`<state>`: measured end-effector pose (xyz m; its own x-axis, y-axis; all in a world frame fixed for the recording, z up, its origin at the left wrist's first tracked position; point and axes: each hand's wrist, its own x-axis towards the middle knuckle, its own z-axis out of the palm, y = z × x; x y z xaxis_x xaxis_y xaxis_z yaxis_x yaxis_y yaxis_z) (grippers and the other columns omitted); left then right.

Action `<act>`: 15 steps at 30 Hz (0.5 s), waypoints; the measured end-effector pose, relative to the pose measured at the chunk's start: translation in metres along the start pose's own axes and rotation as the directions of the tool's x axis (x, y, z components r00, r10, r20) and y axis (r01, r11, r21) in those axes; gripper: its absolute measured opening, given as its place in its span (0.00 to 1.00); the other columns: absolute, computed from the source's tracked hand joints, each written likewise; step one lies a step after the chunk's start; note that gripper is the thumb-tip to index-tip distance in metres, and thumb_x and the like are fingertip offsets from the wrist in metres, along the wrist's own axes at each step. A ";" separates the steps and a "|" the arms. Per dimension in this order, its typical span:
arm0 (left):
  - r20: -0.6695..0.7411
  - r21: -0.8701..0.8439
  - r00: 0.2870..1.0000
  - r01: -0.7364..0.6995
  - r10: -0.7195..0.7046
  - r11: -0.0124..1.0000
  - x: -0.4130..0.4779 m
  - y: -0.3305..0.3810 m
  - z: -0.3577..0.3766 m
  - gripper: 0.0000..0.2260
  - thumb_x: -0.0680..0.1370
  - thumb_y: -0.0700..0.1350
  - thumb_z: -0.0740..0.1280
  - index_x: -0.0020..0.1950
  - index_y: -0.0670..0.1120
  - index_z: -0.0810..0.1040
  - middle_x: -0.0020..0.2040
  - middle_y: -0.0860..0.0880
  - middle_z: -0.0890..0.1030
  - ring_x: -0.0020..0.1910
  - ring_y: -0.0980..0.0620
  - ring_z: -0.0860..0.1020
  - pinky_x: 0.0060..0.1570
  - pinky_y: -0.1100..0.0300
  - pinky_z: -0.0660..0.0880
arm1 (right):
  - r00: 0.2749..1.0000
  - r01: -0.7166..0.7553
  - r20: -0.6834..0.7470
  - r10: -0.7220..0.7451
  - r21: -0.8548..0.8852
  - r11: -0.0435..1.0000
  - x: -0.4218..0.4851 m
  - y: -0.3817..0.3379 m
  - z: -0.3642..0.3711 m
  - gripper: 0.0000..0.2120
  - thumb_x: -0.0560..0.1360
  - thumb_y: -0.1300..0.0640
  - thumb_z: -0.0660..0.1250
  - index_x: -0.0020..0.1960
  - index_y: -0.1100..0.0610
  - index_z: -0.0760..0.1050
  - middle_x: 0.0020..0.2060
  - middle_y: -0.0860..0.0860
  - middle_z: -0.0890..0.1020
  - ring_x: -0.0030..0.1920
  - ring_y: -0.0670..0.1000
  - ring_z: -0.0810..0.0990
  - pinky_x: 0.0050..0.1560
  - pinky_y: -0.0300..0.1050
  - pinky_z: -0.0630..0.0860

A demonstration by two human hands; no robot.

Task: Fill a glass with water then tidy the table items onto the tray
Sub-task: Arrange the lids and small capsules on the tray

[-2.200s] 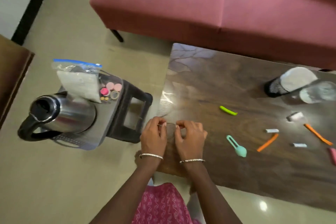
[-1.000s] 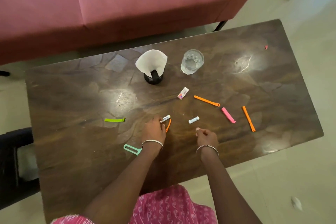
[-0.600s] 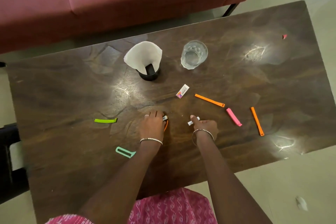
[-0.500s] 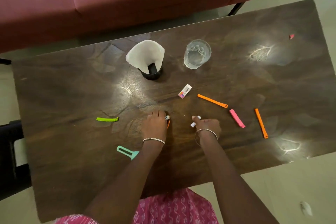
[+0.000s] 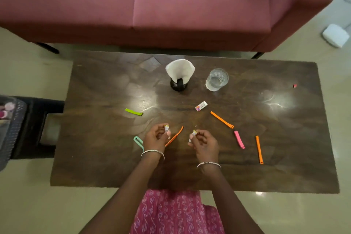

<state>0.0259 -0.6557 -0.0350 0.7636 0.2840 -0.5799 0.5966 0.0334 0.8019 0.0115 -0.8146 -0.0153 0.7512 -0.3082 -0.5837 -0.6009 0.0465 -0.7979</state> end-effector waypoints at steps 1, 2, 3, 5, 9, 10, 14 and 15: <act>-0.017 -0.034 1.000 -0.015 0.014 0.999 -0.011 0.008 -0.012 0.11 0.73 0.31 0.70 0.50 0.44 0.80 0.40 0.49 0.81 0.38 0.56 0.80 0.46 0.52 0.80 | 0.999 0.039 0.038 -0.037 -0.035 0.999 -0.012 -0.008 0.005 0.08 0.73 0.69 0.72 0.46 0.58 0.79 0.39 0.58 0.83 0.42 0.54 0.82 0.46 0.53 0.83; -0.035 -0.057 0.999 -0.036 0.034 0.998 -0.022 0.015 -0.025 0.12 0.72 0.30 0.70 0.48 0.46 0.80 0.41 0.49 0.81 0.40 0.54 0.80 0.45 0.55 0.80 | 0.995 0.077 0.074 -0.071 -0.070 0.995 -0.024 -0.015 0.011 0.08 0.72 0.70 0.73 0.46 0.59 0.79 0.40 0.57 0.84 0.42 0.53 0.82 0.47 0.52 0.83; -0.055 -0.076 0.997 -0.064 0.060 0.995 -0.032 0.022 -0.039 0.14 0.71 0.29 0.71 0.46 0.48 0.79 0.41 0.49 0.82 0.40 0.55 0.80 0.44 0.60 0.79 | 0.989 0.116 0.108 -0.105 -0.102 0.988 -0.036 -0.022 0.017 0.09 0.70 0.70 0.74 0.46 0.59 0.80 0.40 0.56 0.84 0.41 0.52 0.83 0.47 0.49 0.82; -0.083 -0.114 0.992 -0.102 0.092 0.988 -0.050 0.036 -0.063 0.14 0.70 0.28 0.71 0.44 0.47 0.79 0.41 0.48 0.82 0.39 0.58 0.80 0.41 0.66 0.78 | 0.971 0.198 0.162 -0.174 -0.145 0.969 -0.054 -0.035 0.030 0.11 0.68 0.70 0.75 0.44 0.56 0.80 0.38 0.52 0.84 0.39 0.49 0.83 0.45 0.40 0.81; -0.163 -0.191 0.980 -0.142 0.111 0.971 -0.088 0.052 -0.122 0.13 0.69 0.28 0.72 0.42 0.44 0.78 0.39 0.47 0.82 0.37 0.59 0.81 0.40 0.64 0.79 | 0.916 0.309 0.322 -0.240 -0.182 0.934 -0.094 -0.053 0.069 0.14 0.67 0.70 0.76 0.41 0.52 0.80 0.36 0.48 0.84 0.36 0.43 0.82 0.41 0.38 0.81; -0.180 -0.196 0.976 -0.154 0.119 0.968 -0.094 0.054 -0.134 0.12 0.69 0.27 0.72 0.42 0.44 0.78 0.38 0.47 0.81 0.36 0.61 0.81 0.38 0.67 0.78 | 0.903 0.324 0.352 -0.247 -0.180 0.929 -0.102 -0.055 0.078 0.13 0.67 0.69 0.76 0.41 0.52 0.80 0.36 0.48 0.84 0.35 0.42 0.82 0.41 0.36 0.80; -0.286 -0.213 0.949 -0.195 0.130 0.957 -0.126 0.059 -0.203 0.10 0.69 0.28 0.73 0.47 0.38 0.79 0.41 0.45 0.81 0.38 0.59 0.80 0.42 0.70 0.77 | 0.831 0.391 0.489 -0.267 -0.171 0.904 -0.147 -0.062 0.127 0.13 0.68 0.69 0.76 0.41 0.52 0.80 0.37 0.49 0.84 0.36 0.43 0.82 0.43 0.37 0.80; -0.309 -0.221 0.942 -0.202 0.128 0.954 -0.132 0.059 -0.218 0.10 0.69 0.28 0.73 0.47 0.37 0.79 0.41 0.45 0.82 0.39 0.56 0.80 0.43 0.69 0.77 | 0.816 0.404 0.511 -0.270 -0.172 0.898 -0.156 -0.061 0.138 0.14 0.68 0.69 0.76 0.41 0.51 0.80 0.37 0.49 0.84 0.37 0.44 0.82 0.44 0.39 0.81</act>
<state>-0.0934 -0.4824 0.1196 0.7195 0.5684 -0.3991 0.3603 0.1858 0.9141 -0.0316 -0.6380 0.1041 0.9148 0.2210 -0.3381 -0.2831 -0.2463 -0.9269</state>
